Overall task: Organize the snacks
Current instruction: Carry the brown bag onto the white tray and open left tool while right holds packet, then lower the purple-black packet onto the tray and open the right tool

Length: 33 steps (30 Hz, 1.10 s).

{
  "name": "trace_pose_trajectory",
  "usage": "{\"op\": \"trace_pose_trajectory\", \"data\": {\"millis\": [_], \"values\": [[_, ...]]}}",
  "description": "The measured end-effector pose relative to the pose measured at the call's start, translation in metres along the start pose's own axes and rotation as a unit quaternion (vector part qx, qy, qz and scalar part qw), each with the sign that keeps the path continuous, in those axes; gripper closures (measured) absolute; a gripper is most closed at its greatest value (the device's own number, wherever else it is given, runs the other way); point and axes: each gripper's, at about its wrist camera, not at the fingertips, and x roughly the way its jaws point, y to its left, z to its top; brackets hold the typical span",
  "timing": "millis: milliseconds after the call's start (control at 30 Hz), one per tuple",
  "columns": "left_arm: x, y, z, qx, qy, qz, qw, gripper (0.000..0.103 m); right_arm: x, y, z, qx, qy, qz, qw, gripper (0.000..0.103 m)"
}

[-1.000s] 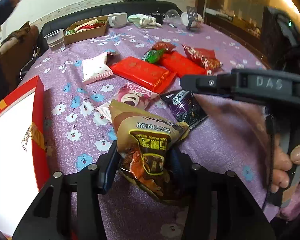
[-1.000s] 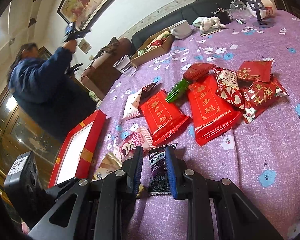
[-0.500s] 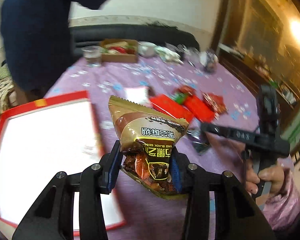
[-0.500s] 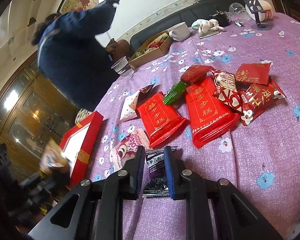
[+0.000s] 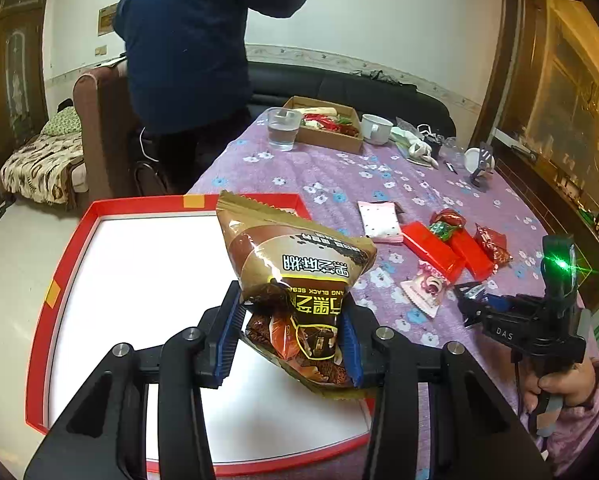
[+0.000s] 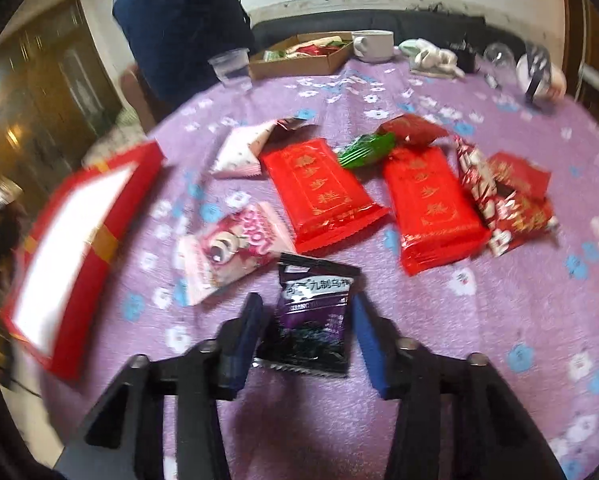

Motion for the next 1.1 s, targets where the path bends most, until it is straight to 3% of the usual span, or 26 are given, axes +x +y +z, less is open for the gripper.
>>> {"op": "trace_pose_trajectory", "data": {"millis": [200,333,567,700,800,967,1100], "values": [[0.005,0.014,-0.003,0.001,0.011,0.023,0.9997,0.061,-0.004,-0.002,-0.003,-0.002,0.0,-0.005,1.0,0.08],[0.02,0.021,-0.012,0.026,0.037,0.088,0.9951,0.061,-0.019,-0.009,0.006,0.033,-0.008,0.06,0.998,0.08],[0.006,0.042,-0.014,0.024,0.004,0.172,0.9847,0.055,-0.041,0.051,0.03,-0.011,-0.038,0.189,0.981,0.08],[-0.003,0.058,-0.017,0.019,-0.007,0.199,0.9798,0.051,-0.031,0.094,0.037,-0.041,-0.022,0.223,0.974,0.08],[-0.012,0.069,-0.018,0.01,-0.018,0.218,0.9756,0.04,-0.022,0.126,0.04,-0.053,-0.004,0.264,0.963,0.08],[-0.019,0.088,-0.019,-0.016,-0.024,0.229,0.9729,0.037,-0.011,0.157,0.036,-0.062,0.018,0.299,0.952,0.076],[-0.017,0.092,-0.022,-0.027,-0.015,0.225,0.9739,0.037,0.008,0.164,0.025,-0.066,0.063,0.304,0.948,0.076]]}}
